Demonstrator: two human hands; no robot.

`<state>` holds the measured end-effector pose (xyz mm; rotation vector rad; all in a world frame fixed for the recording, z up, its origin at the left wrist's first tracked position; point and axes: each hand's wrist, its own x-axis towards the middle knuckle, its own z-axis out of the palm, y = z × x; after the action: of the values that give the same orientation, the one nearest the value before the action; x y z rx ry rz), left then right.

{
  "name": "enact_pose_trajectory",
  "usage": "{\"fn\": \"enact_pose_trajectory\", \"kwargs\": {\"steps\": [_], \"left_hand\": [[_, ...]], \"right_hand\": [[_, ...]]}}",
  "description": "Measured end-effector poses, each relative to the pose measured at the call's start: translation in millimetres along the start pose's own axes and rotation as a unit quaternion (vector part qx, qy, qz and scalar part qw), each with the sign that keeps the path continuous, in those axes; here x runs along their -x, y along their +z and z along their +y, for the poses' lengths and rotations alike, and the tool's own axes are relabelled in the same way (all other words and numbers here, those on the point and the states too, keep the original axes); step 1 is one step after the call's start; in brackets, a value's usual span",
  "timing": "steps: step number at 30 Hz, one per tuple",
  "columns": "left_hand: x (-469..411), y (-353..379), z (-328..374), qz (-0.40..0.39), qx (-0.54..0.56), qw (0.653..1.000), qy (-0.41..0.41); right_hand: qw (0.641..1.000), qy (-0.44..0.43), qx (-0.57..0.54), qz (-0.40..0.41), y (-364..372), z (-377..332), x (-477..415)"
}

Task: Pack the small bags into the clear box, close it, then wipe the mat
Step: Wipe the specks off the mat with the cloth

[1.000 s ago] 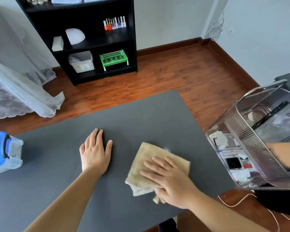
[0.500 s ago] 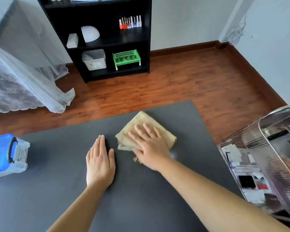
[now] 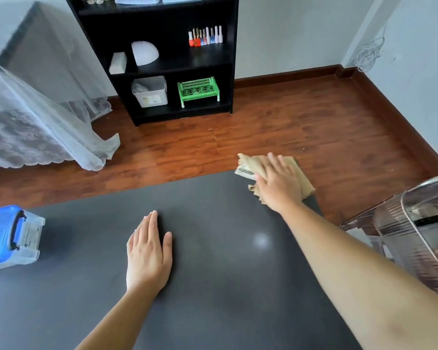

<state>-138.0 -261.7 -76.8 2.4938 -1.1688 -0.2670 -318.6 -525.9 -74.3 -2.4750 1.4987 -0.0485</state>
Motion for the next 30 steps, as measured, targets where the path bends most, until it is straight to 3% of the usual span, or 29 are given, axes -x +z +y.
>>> {"fn": "enact_pose_trajectory", "kwargs": {"steps": [5,16,22,30], "left_hand": [[0.9,0.6,0.9,-0.004,-0.006,1.0,0.0],[-1.7,3.9,-4.4,-0.002,-0.011,1.0,0.019],[-1.3,-4.4,-14.3,-0.061,0.002,0.996,0.066],[62.3,-9.6,-40.4,-0.09,-0.081,0.979,0.162]], "right_hand": [[0.998,0.067,-0.016,0.012,-6.8,32.0,29.8],[0.998,0.047,0.039,0.003,2.7,68.9,191.8],[0.997,0.072,0.036,0.009,7.6,77.2,284.2],[0.987,0.128,0.095,-0.033,5.2,67.1,277.4]]}}
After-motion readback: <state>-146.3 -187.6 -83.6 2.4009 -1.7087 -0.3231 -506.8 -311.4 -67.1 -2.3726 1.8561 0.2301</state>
